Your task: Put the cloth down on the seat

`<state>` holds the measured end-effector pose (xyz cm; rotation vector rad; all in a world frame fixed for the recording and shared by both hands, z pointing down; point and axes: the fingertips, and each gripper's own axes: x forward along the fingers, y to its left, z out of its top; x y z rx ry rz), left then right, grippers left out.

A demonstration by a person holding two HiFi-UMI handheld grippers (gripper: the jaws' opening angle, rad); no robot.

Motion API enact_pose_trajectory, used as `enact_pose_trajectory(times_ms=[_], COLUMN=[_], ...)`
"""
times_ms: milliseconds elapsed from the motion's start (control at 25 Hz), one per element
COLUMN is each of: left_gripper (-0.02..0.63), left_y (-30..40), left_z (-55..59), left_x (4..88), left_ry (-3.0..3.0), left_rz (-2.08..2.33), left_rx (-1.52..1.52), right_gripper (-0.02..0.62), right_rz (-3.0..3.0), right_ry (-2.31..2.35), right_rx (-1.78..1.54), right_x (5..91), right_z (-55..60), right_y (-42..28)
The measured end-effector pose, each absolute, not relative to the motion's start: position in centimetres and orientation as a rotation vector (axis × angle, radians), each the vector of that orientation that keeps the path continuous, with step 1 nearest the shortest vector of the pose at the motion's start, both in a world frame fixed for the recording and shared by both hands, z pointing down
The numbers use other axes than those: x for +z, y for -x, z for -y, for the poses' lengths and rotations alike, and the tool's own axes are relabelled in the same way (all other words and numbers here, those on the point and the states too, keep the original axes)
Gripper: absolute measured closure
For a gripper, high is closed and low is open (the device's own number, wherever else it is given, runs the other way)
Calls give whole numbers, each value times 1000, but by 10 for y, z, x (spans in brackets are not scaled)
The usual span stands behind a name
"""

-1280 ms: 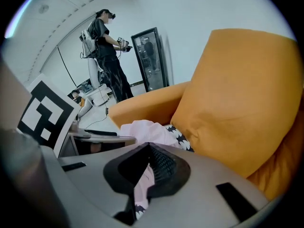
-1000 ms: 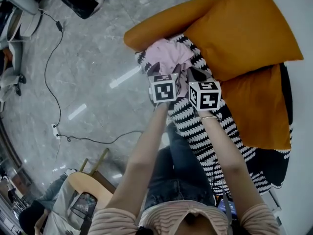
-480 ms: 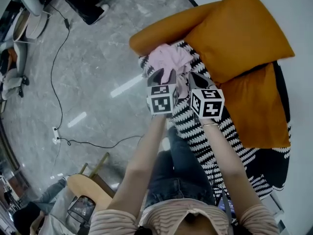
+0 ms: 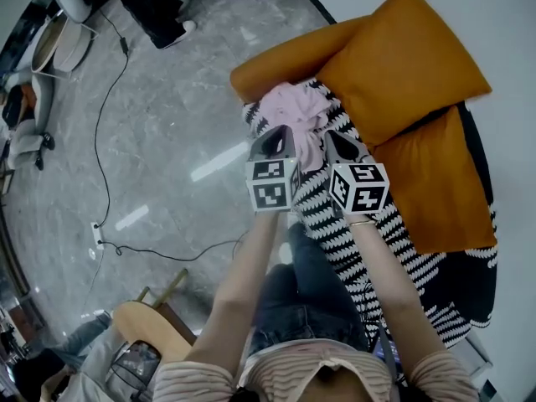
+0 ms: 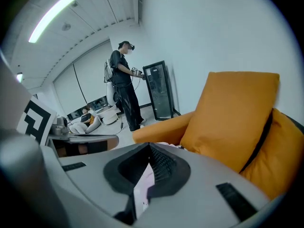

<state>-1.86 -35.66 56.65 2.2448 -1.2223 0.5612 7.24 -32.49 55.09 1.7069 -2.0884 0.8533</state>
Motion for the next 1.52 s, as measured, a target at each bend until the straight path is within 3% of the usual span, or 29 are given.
enact_pose_trajectory(times_ms=[760,1520], left_gripper=[594,594], left_y=[45,73], left_z=[294,238], left_x=[460,410], left_ry=[-2412,-2486], left_rz=[1176,1131], left_rx=[327,201], right_gripper=[588,588], right_rz=[2337,2424], right_ry=[-1772,-1786], right_rx=[696,613], right_x=[451,397], right_z=[260,191], right_y=[-53,-48])
